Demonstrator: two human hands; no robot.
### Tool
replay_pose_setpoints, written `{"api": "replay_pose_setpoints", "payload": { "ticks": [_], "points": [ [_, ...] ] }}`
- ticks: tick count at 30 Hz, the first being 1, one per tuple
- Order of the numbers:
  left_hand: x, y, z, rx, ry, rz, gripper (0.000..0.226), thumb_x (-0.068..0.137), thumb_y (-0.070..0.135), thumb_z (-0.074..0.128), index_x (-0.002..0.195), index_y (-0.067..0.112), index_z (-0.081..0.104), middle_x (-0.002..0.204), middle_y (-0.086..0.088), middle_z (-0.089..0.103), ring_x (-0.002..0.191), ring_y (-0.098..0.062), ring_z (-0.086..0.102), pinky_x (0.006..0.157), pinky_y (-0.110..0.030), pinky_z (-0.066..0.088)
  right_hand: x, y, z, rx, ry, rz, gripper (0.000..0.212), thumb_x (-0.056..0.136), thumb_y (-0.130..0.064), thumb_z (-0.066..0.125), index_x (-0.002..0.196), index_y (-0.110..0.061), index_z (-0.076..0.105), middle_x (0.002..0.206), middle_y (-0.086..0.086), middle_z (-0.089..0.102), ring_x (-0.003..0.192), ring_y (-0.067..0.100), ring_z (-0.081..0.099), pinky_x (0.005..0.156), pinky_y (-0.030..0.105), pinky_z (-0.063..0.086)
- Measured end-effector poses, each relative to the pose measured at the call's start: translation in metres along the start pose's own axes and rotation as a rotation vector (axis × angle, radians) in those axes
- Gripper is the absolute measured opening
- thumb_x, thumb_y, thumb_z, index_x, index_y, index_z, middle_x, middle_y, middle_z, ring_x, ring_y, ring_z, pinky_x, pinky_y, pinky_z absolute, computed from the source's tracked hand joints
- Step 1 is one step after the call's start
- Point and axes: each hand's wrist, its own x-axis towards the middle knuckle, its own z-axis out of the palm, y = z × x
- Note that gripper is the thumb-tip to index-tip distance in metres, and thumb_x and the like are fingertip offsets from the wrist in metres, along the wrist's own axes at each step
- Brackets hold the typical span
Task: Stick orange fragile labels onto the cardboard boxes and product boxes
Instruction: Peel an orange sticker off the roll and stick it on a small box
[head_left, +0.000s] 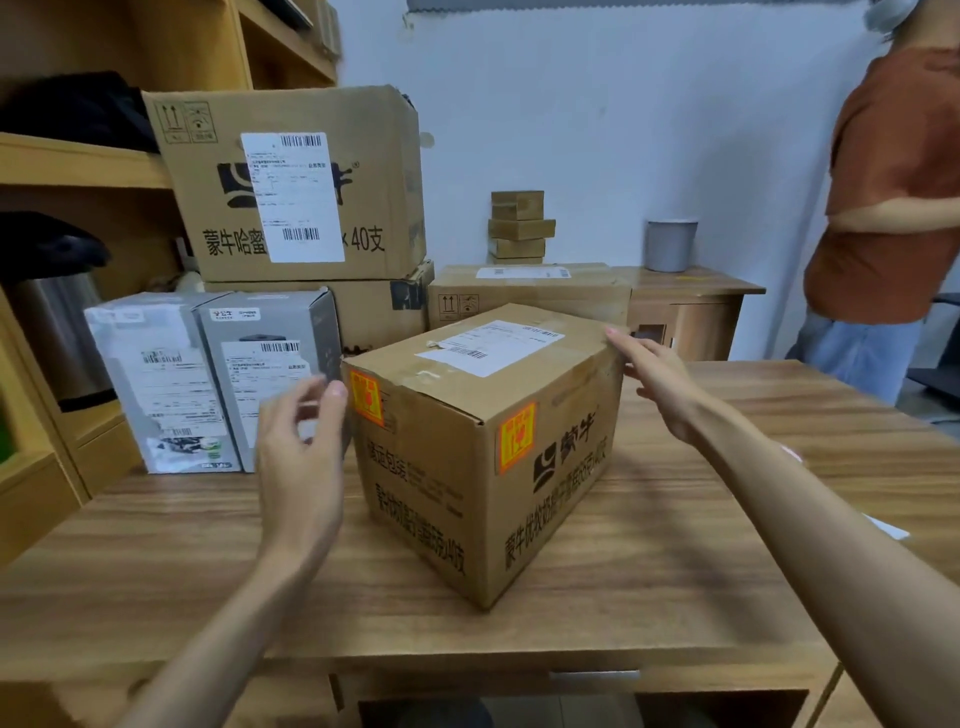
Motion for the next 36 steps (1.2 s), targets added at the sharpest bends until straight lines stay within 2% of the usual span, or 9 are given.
{"api": "replay_pose_setpoints", "payload": {
  "ticks": [6, 9, 12, 17, 21, 23, 26, 30, 36],
  "points": [
    [-0.056, 0.013, 0.021, -0.01, -0.256, -0.081, 0.098, 0.076, 0.083, 0.048, 0.156, 0.029, 0.037, 0.158, 0.02, 0.033, 0.133, 0.019, 0.03, 0.108, -0.014, 0.026, 0.009, 0.0, 0.008, 0.055, -0.002, 0.043, 0.067, 0.089, -0.057, 0.064, 0.132, -0.007, 0.055, 0.119, 0.004, 0.065, 0.105, 0.014, 0.061, 0.094, 0.037, 0.047],
    [-0.048, 0.011, 0.026, -0.052, -0.288, -0.137, 0.111, 0.068, 0.091, 0.045, 0.16, 0.029, 0.028, 0.163, 0.017, 0.026, 0.145, 0.005, 0.026, 0.124, -0.037, 0.024, 0.001, 0.005, -0.002, 0.031, 0.043, 0.026, 0.073, 0.08, -0.063, 0.07, 0.126, -0.008, 0.056, 0.117, 0.004, 0.065, 0.106, 0.015, 0.061, 0.097, 0.038, 0.049],
    [-0.037, 0.01, 0.027, -0.129, -0.365, -0.181, 0.114, 0.066, 0.096, 0.047, 0.159, 0.033, 0.028, 0.163, 0.017, 0.03, 0.146, -0.001, 0.029, 0.124, -0.043, 0.025, -0.016, 0.007, -0.024, 0.025, 0.077, 0.016, 0.086, 0.067, -0.072, 0.071, 0.126, -0.011, 0.056, 0.121, 0.005, 0.064, 0.111, 0.019, 0.062, 0.098, 0.042, 0.051],
    [-0.027, 0.031, 0.048, -0.189, -0.501, -0.143, 0.12, 0.061, 0.092, 0.054, 0.16, 0.027, 0.028, 0.162, 0.012, 0.035, 0.141, -0.001, 0.036, 0.103, -0.019, 0.033, -0.048, 0.003, -0.068, 0.0, 0.147, 0.02, 0.043, 0.087, -0.053, 0.068, 0.114, -0.02, 0.065, 0.112, -0.004, 0.067, 0.102, 0.015, 0.062, 0.082, 0.035, 0.046],
    [-0.021, 0.06, 0.079, -0.236, -0.595, -0.095, 0.129, 0.054, 0.095, 0.061, 0.16, 0.028, 0.028, 0.158, 0.007, 0.044, 0.14, -0.011, 0.045, 0.116, -0.041, 0.039, -0.063, -0.017, -0.111, -0.016, 0.296, -0.045, 0.029, 0.088, -0.047, 0.067, 0.102, -0.022, 0.072, 0.101, -0.004, 0.072, 0.104, 0.018, 0.066, 0.098, 0.045, 0.051],
    [-0.019, 0.077, 0.1, -0.269, -0.646, -0.078, 0.126, 0.057, 0.091, 0.064, 0.16, 0.026, 0.029, 0.155, 0.008, 0.046, 0.138, -0.009, 0.047, 0.116, -0.039, 0.039, -0.065, -0.028, -0.135, -0.033, 0.361, -0.081, 0.021, 0.09, -0.044, 0.066, 0.095, -0.024, 0.07, 0.1, -0.005, 0.07, 0.096, 0.011, 0.064, 0.098, 0.043, 0.05],
    [-0.018, 0.104, 0.138, -0.3, -0.703, -0.05, 0.114, 0.066, 0.078, 0.062, 0.16, 0.023, 0.028, 0.157, 0.01, 0.043, 0.135, -0.002, 0.045, 0.101, -0.018, 0.037, -0.06, -0.037, -0.176, -0.046, 0.464, -0.123, 0.031, 0.089, -0.046, 0.066, 0.107, -0.021, 0.071, 0.108, -0.002, 0.069, 0.095, 0.009, 0.061, 0.095, 0.041, 0.051],
    [-0.012, 0.135, 0.193, -0.319, -0.779, -0.008, 0.112, 0.066, 0.081, 0.061, 0.159, 0.026, 0.031, 0.151, 0.011, 0.051, 0.133, -0.004, 0.05, 0.109, -0.031, 0.039, -0.046, -0.043, -0.225, -0.014, 0.559, -0.147, 0.042, 0.09, -0.047, 0.064, 0.121, -0.018, 0.067, 0.111, -0.004, 0.069, 0.096, 0.007, 0.061, 0.076, 0.027, 0.05],
    [0.005, 0.158, 0.282, -0.365, -0.794, -0.035, 0.041, 0.098, 0.051, 0.055, 0.138, 0.038, 0.054, 0.112, 0.022, 0.071, 0.094, 0.01, 0.066, 0.082, -0.02, 0.047, -0.003, -0.035, -0.274, -0.012, 0.616, -0.142, 0.048, 0.084, -0.055, 0.064, 0.118, -0.021, 0.066, 0.115, -0.002, 0.067, 0.105, 0.014, 0.062, 0.098, 0.044, 0.052]
  ]
}}
